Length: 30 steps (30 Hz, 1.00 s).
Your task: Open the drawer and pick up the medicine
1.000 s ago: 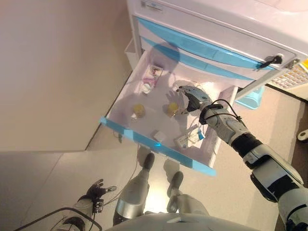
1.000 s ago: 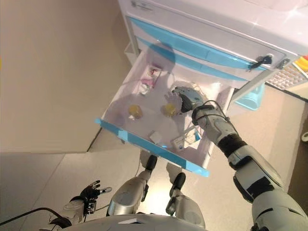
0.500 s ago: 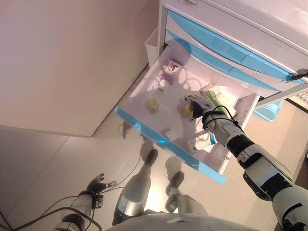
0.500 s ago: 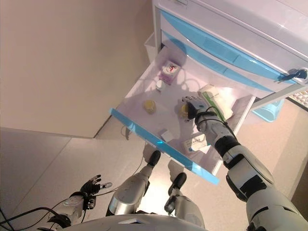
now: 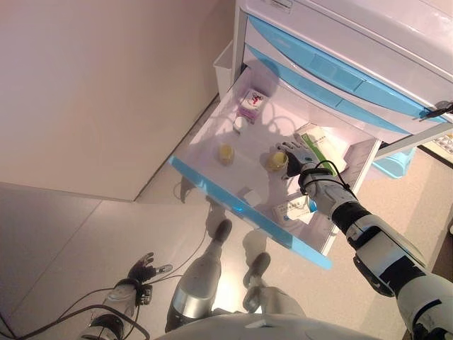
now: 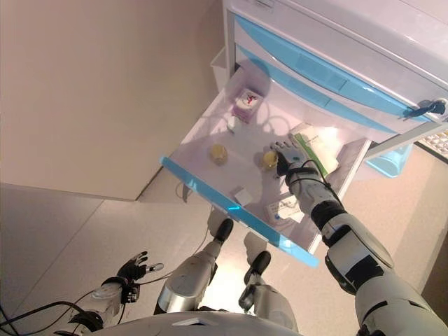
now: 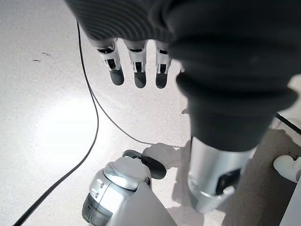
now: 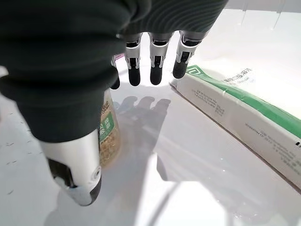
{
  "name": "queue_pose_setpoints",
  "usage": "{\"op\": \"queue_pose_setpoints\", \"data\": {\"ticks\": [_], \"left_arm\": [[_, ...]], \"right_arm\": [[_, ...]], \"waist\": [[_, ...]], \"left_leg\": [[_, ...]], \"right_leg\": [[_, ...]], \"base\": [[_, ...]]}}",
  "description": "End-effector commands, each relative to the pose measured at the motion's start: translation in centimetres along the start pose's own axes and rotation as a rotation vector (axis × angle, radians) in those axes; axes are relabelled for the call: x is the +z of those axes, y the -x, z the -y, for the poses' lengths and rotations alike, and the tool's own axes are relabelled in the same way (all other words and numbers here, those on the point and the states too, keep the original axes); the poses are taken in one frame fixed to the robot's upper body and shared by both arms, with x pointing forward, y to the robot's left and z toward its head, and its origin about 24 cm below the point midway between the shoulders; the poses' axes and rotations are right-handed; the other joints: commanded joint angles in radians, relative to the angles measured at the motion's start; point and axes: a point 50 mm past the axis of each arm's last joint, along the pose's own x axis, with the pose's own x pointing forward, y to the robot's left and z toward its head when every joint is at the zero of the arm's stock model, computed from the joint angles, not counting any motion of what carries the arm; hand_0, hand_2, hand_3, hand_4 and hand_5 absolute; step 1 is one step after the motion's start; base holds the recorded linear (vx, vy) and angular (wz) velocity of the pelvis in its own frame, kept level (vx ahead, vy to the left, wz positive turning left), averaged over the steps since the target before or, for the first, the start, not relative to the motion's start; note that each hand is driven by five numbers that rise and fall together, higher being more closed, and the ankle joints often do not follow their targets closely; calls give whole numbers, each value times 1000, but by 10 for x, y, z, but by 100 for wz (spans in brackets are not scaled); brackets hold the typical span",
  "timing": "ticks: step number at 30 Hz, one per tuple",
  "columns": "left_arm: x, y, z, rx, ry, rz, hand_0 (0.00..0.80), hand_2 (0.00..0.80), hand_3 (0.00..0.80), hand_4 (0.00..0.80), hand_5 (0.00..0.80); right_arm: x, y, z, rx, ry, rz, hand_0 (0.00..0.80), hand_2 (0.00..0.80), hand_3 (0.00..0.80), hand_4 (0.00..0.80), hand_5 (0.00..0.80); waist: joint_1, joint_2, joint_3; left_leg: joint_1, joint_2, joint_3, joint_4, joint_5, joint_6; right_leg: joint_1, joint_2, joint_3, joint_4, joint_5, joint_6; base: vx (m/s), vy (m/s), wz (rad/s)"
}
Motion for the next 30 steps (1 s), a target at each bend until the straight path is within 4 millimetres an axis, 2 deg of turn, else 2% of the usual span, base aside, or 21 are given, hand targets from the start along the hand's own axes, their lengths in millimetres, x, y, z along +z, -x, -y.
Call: {"op": "queue_pose_setpoints", "data": {"ticks": [1, 18, 30], "left_arm": [[-13, 4, -3, -2, -41, -25, 0, 0, 0, 0, 0], [-17, 6, -5, 2, -44, -34, 0, 0, 0, 0, 0], [-15, 6, -9, 10, -47, -33, 0, 0, 0, 0, 0]], "right_arm": [[5, -2, 12, -62, 37, 33, 0, 0, 0, 0, 0], [20, 0, 22, -159, -15, 123, 0, 0, 0, 0, 0], [21, 2, 13, -63, 19, 135, 0, 0, 0, 0, 0]], "waist": [[4, 17, -16], [4, 12, -16], [6, 5, -21]], "left_leg": [[20, -33, 42, 0, -121, 16], [24, -31, 37, 1, -123, 16], [27, -32, 34, 0, -125, 16]], "right_leg": [[-56, -36, 13, 129, -38, 36], [-54, -36, 10, 130, -38, 40], [-48, -37, 6, 127, -37, 44]], "base": [[0, 0, 0], [0, 0, 0], [0, 0, 0]]}}
